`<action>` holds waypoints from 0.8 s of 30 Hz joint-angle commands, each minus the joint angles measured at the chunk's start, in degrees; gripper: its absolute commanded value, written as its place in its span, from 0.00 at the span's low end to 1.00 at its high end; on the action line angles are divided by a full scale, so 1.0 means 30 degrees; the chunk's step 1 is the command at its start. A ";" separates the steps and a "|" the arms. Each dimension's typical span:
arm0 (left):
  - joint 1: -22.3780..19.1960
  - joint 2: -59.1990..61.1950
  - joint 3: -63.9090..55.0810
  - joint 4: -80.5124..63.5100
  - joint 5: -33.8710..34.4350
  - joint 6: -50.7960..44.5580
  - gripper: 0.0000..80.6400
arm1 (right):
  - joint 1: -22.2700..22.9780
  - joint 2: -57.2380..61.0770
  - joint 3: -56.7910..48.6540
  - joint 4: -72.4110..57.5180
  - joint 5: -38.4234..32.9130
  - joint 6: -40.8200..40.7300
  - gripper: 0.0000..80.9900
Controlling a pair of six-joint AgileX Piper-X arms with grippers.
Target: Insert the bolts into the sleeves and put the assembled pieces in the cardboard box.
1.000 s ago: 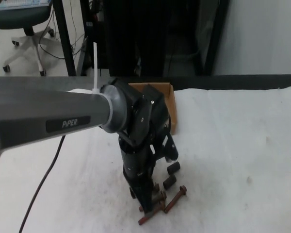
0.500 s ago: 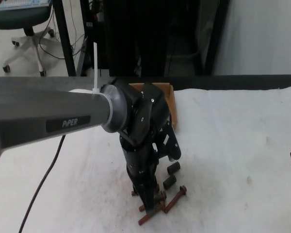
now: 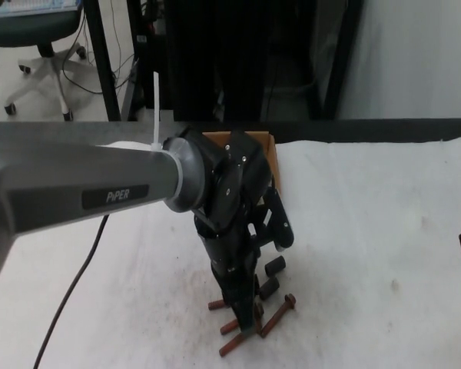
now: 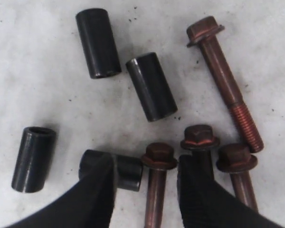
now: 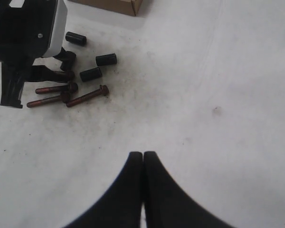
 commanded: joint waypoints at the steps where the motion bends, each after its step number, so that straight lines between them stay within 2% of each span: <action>1: -0.0080 0.0460 0.0000 0.0013 0.0203 0.0029 0.49 | -0.0067 -0.0143 -0.0007 -0.0222 -0.0214 -0.0005 0.00; 8: -0.0080 0.1215 0.0039 0.2224 0.0116 0.0029 0.49 | -0.0067 -0.0143 -0.0007 -0.0222 -0.0214 -0.0005 0.00; 24: -0.0002 0.1320 0.0080 0.1849 0.0039 0.1699 0.48 | -0.0067 -0.0143 -0.0007 -0.0386 -0.0214 -0.0005 0.00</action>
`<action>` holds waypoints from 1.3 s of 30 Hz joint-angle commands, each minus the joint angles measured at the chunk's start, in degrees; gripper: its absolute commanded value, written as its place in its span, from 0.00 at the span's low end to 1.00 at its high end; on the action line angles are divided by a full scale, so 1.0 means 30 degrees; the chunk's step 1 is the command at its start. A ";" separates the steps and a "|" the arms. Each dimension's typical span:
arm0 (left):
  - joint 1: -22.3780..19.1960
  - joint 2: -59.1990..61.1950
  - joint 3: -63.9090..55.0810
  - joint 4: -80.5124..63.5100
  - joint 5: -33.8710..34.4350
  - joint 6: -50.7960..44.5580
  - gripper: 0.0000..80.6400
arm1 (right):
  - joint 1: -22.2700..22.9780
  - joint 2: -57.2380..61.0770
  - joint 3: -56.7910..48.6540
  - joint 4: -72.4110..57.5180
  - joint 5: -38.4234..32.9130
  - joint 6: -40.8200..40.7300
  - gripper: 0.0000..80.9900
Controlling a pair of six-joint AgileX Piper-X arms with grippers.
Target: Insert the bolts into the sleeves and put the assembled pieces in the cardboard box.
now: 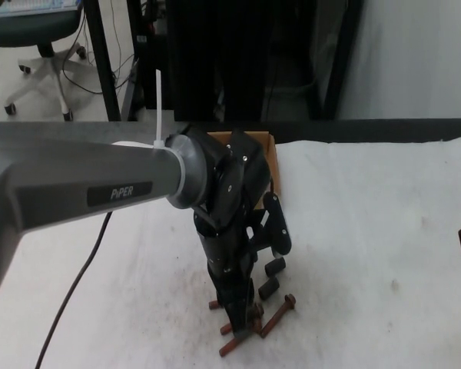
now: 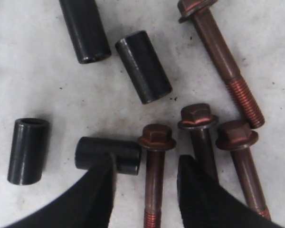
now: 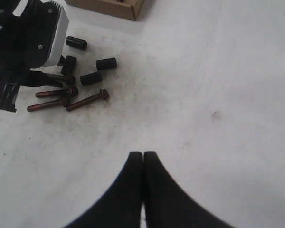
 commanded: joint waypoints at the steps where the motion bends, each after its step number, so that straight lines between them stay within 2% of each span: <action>1: 0.0029 0.1108 0.0419 0.0342 0.0261 0.0260 0.48 | -0.0067 -0.0143 -0.0007 -0.0110 -0.0214 -0.0005 0.00; 8: 0.0045 0.1866 0.0419 0.0008 -0.1020 0.0260 0.48 | -0.0067 -0.0143 -0.0007 0.0045 -0.0214 -0.0005 0.00; 15: 0.0095 0.2089 0.0342 -0.1117 -0.3222 0.0220 0.48 | -0.0067 -0.0143 -0.0007 0.0137 -0.0214 -0.0005 0.00; 19: 0.0095 0.2089 0.0309 -0.0964 -0.3276 0.0220 0.47 | -0.0067 -0.0143 -0.0007 0.0137 -0.0214 -0.0005 0.00; 21: 0.0095 0.2089 0.0309 -0.0594 -0.2874 0.0220 0.41 | -0.0067 -0.0143 -0.0007 0.0137 -0.0214 -0.0005 0.00; 23: 0.0095 0.2089 0.0309 -0.0135 -0.2458 0.0220 0.31 | -0.0067 -0.0143 -0.0007 0.0137 -0.0214 -0.0005 0.00; 25: 0.0095 0.2089 0.0309 0.0124 -0.2377 0.0220 0.13 | -0.0067 -0.0143 -0.0007 0.0137 -0.0214 -0.0005 0.00; 26: 0.0095 0.2089 0.0309 0.0264 -0.2380 0.0220 0.01 | -0.0067 -0.0143 -0.0007 0.0137 -0.0214 -0.0005 0.00; 30: 0.0095 0.1977 0.0309 0.0743 -0.2380 0.0040 0.00 | -0.0067 -0.0143 -0.0007 0.0137 -0.0214 -0.0005 0.00; 35: 0.0007 0.0627 0.0309 0.0053 -0.2380 -0.1854 0.00 | -0.0067 -0.0143 -0.0007 0.0044 -0.0214 -0.0005 0.00; 39: -0.0004 -0.1197 0.0309 -0.1042 -0.1119 -0.3168 0.00 | -0.0067 -0.0143 -0.0007 0.0009 -0.0214 -0.0005 0.00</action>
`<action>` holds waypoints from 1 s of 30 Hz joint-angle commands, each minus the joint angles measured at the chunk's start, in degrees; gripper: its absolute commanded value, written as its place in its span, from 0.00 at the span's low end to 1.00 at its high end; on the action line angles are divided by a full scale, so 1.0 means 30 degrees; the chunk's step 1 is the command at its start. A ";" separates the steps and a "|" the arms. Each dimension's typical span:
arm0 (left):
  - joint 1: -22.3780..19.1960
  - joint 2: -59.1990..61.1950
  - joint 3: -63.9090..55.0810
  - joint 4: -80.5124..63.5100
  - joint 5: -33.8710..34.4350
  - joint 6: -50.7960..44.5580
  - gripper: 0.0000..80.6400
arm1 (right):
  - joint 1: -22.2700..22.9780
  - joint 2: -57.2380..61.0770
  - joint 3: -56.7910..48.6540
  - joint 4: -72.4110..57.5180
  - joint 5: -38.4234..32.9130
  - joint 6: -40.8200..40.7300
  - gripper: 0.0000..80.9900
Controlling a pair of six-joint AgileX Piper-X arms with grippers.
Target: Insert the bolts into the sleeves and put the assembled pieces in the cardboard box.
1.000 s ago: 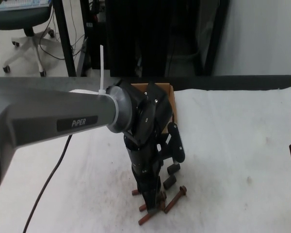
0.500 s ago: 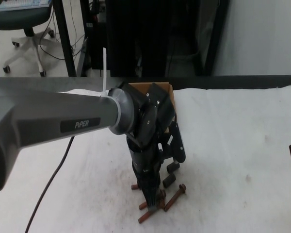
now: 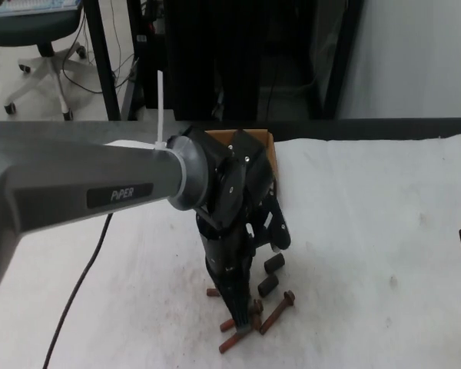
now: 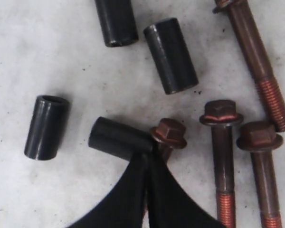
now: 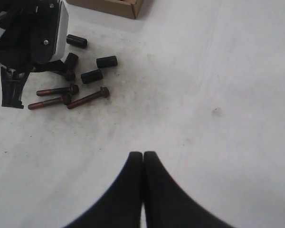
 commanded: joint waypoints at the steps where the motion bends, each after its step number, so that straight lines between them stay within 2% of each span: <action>1: 0.0080 -0.1261 0.0254 -0.0822 0.1524 -0.1142 0.00 | -0.0067 -0.0143 -0.0007 0.0009 -0.0310 -0.0005 0.00; 4: 0.0314 -0.1692 0.0254 -0.0968 0.2969 -0.0418 0.00 | -0.0067 -0.0143 -0.0007 0.0009 -0.0795 -0.0005 0.00; 7: 0.0459 -0.1687 0.0288 -0.0730 0.2969 -0.0440 0.00 | -0.0067 -0.0143 -0.0007 0.0009 -0.1593 -0.0005 0.00; 9: 0.0556 -0.1687 0.0288 -0.0591 0.3303 -0.0440 0.05 | -0.0067 -0.0143 -0.0007 0.0009 -0.1783 -0.0005 0.00; 11: 0.0633 -0.1687 0.0288 -0.0504 0.3304 -0.0440 0.18 | -0.0067 -0.0143 -0.0007 0.0009 -0.1783 -0.0005 0.00; 14: 0.0798 -0.1687 0.0288 -0.0509 0.3057 -0.0276 0.45 | -0.0067 -0.0143 -0.0007 0.0009 -0.1783 -0.0005 0.00; 16: 0.0929 -0.1687 0.0288 -0.0469 0.2615 0.0128 0.55 | -0.0067 -0.0143 -0.0007 0.0009 -0.1783 -0.0005 0.00; 24: 0.1509 -0.1393 0.0288 0.1158 0.1133 0.2236 0.54 | -0.0067 -0.0143 -0.0007 0.0009 -0.1783 -0.0005 0.00; 30: 0.1614 -0.0605 0.0288 0.2089 0.1064 0.2663 0.54 | -0.0067 -0.0143 -0.0007 0.0009 -0.1783 -0.0005 0.00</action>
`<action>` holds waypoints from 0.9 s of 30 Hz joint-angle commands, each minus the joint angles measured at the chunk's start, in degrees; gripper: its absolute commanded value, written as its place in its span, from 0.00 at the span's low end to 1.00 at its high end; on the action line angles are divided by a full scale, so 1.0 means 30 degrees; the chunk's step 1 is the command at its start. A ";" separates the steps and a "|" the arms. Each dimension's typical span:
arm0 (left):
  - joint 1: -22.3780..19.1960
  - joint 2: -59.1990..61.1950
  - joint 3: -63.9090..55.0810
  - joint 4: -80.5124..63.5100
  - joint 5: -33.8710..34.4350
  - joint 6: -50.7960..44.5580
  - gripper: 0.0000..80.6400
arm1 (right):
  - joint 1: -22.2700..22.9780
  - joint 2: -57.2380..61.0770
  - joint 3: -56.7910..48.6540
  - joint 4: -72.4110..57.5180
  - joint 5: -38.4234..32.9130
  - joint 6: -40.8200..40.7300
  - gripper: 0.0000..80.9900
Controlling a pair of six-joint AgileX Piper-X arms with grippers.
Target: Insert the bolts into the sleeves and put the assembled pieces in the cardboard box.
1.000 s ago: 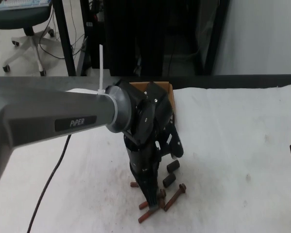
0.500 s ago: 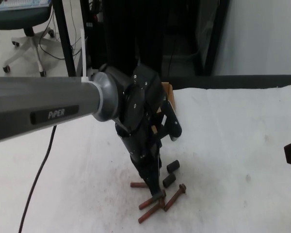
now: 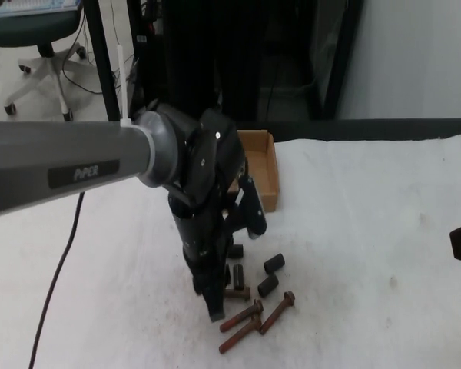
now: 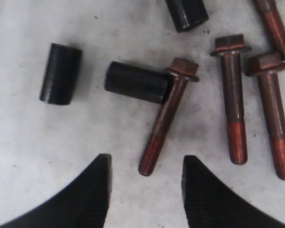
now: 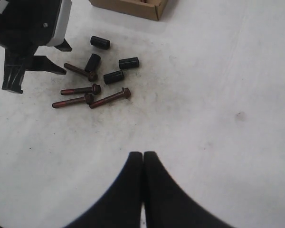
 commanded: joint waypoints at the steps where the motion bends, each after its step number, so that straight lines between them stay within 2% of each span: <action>1: 0.0011 0.0581 0.0002 0.0488 0.0042 0.0414 0.54 | -0.0067 -0.0143 -0.0007 0.0046 -0.0257 -0.0005 0.00; 7: 0.0011 0.0802 0.0002 0.0268 0.0731 0.0544 0.54 | -0.0067 -0.0143 -0.0007 0.0046 -0.0257 -0.0005 0.00; 9: 0.0011 0.0938 0.0002 0.0232 0.0731 0.0701 0.50 | -0.0067 -0.0143 -0.0007 0.0046 -0.0257 -0.0005 0.00; 10: 0.0011 0.1009 0.0002 0.0232 0.0967 0.0701 0.46 | -0.0067 -0.0143 -0.0007 0.0046 -0.0257 -0.0005 0.00; 12: 0.0011 0.1143 0.0002 0.0197 0.1322 0.0781 0.26 | -0.0067 -0.0143 -0.0007 0.0046 -0.0257 -0.0005 0.00; 14: 0.0011 0.1266 0.0002 0.0200 0.1517 0.0821 0.01 | -0.0067 -0.0143 -0.0007 0.0046 -0.0257 -0.0005 0.00; 24: 0.0011 0.0730 0.0002 0.0608 0.1370 0.0102 0.00 | -0.0067 -0.0143 -0.0007 0.0046 -0.0257 -0.0005 0.00; 27: 0.0049 0.0324 0.0002 0.0544 0.2641 0.0429 0.00 | -0.0067 -0.0143 -0.0007 0.0046 -0.0257 -0.0005 0.00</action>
